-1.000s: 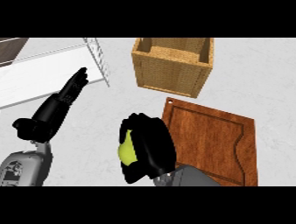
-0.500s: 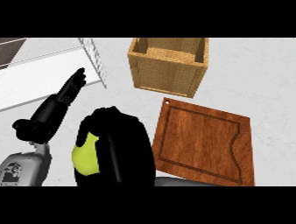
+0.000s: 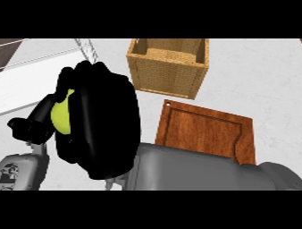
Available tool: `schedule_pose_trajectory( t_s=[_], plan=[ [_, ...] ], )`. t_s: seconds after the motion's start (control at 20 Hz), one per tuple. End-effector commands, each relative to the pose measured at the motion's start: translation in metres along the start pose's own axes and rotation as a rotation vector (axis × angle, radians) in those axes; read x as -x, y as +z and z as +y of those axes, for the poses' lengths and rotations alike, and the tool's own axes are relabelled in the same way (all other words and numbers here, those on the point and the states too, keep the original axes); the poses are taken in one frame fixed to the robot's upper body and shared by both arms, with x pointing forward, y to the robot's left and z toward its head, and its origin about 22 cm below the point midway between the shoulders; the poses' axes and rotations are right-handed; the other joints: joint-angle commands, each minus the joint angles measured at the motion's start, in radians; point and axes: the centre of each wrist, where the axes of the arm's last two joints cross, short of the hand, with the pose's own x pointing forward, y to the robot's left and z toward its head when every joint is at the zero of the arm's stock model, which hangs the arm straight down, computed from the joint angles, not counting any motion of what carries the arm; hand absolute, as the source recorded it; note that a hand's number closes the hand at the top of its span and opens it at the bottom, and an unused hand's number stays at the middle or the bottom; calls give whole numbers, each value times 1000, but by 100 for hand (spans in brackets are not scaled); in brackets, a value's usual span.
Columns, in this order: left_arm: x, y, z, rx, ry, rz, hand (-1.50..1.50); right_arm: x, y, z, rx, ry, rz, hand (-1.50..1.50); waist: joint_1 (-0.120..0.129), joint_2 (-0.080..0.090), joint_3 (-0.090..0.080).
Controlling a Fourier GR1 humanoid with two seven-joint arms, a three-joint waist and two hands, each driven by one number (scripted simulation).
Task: Pick the pear from the cutting board and place it in the basket
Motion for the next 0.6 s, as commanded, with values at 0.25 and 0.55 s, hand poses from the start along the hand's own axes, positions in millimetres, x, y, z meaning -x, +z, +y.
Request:
schedule_pose_trajectory(
  t_s=[0.25, 0.55],
  plan=[
    [1, 1, -6, -2, -10, 2, 0, -16, -72, -10, 170, -12, 263, 150, 2, 8, 1],
    [-2, -4, 9, -6, -1, -15, 0, -6, -111, -15, 299, -40, 299, 150, -4, 13, 1]
  ],
)
